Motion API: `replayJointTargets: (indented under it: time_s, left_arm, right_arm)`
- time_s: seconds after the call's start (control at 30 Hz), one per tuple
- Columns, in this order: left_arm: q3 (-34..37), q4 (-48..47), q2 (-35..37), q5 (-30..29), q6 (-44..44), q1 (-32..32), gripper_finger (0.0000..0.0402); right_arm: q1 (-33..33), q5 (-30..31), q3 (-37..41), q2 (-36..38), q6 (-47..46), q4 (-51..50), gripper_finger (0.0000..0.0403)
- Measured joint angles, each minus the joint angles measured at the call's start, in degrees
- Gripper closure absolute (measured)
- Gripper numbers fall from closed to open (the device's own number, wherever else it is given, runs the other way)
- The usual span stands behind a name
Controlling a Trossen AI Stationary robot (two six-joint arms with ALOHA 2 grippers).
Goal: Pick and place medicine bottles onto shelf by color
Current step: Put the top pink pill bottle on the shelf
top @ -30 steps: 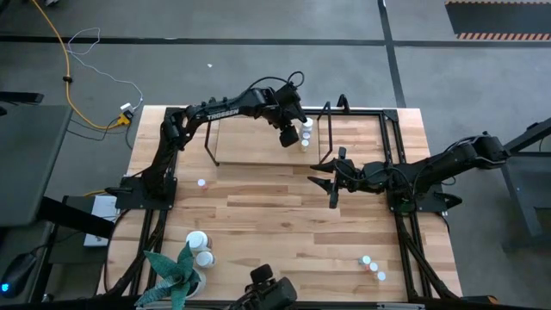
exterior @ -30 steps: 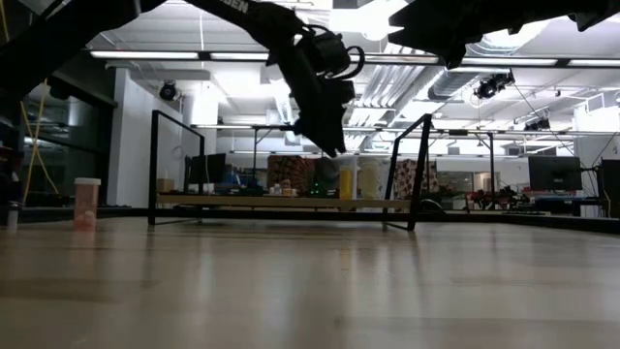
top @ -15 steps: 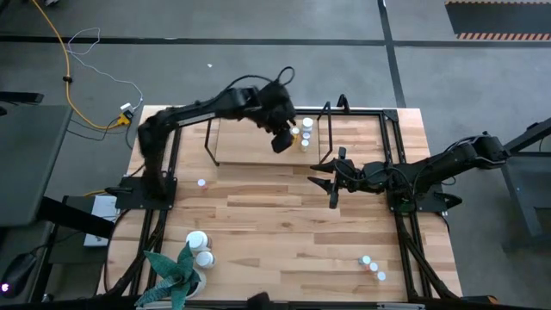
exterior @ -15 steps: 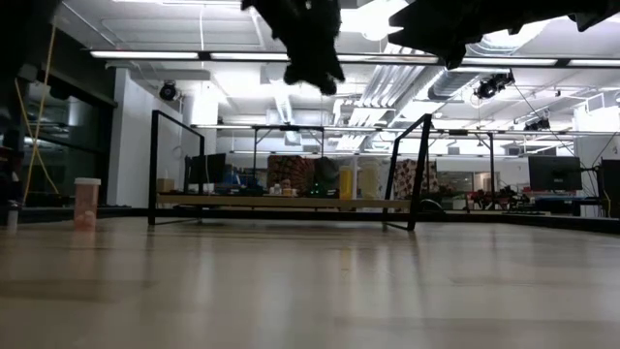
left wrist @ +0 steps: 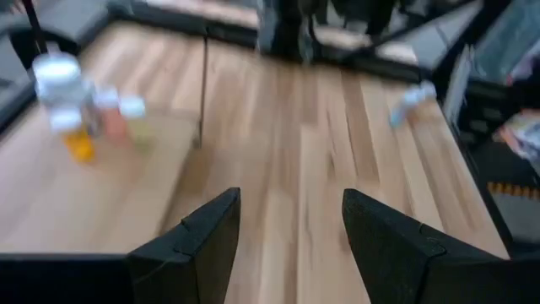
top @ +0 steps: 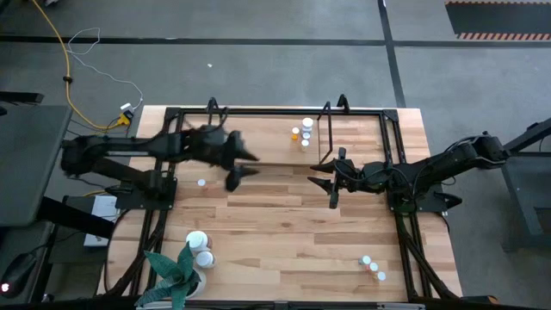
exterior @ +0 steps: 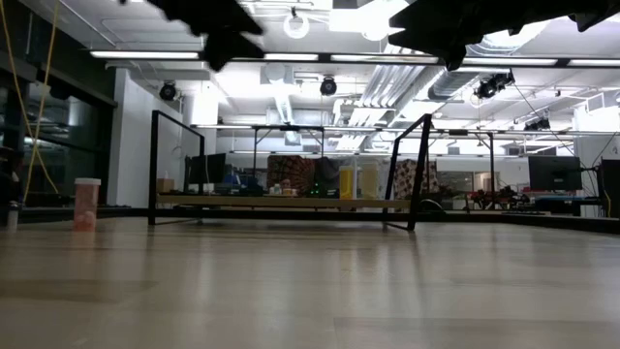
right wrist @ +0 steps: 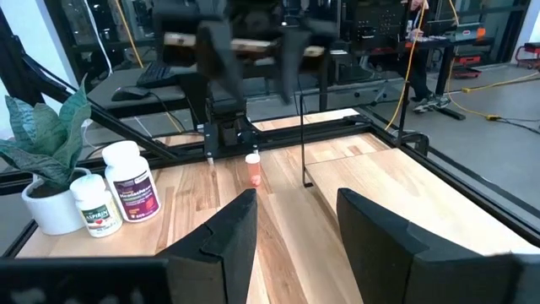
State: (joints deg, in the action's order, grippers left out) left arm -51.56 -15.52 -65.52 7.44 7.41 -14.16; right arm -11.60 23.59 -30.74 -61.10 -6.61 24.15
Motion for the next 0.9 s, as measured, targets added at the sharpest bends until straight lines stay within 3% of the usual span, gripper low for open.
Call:
replayJointTargets:
  time_s: [0.3, 0.57, 0.7, 0.9]
  left_arm:
    - [3.3, -22.8, 11.5, -2.6, 7.5, 5.9, 0.0204]
    - [3.3, -45.5, 12.8, -3.7, 27.0, 7.4, 0.0204]
    - [3.3, -49.5, 11.5, -6.7, 32.0, 7.4, 0.0204]
    - [3.3, -49.7, 8.2, -10.3, 31.8, 7.3, 0.0204]
  right_arm:
    - [0.0, 0.0, 0.0, 0.0, 0.0, -0.1, 0.0247]
    - [0.0, 0.0, 0.0, 0.0, 0.0, -0.2, 0.0247]
    - [0.0, 0.0, 0.0, 0.0, 0.0, -0.2, 0.0247]
    - [0.0, 0.0, 0.0, 0.0, 0.0, -0.7, 0.0247]
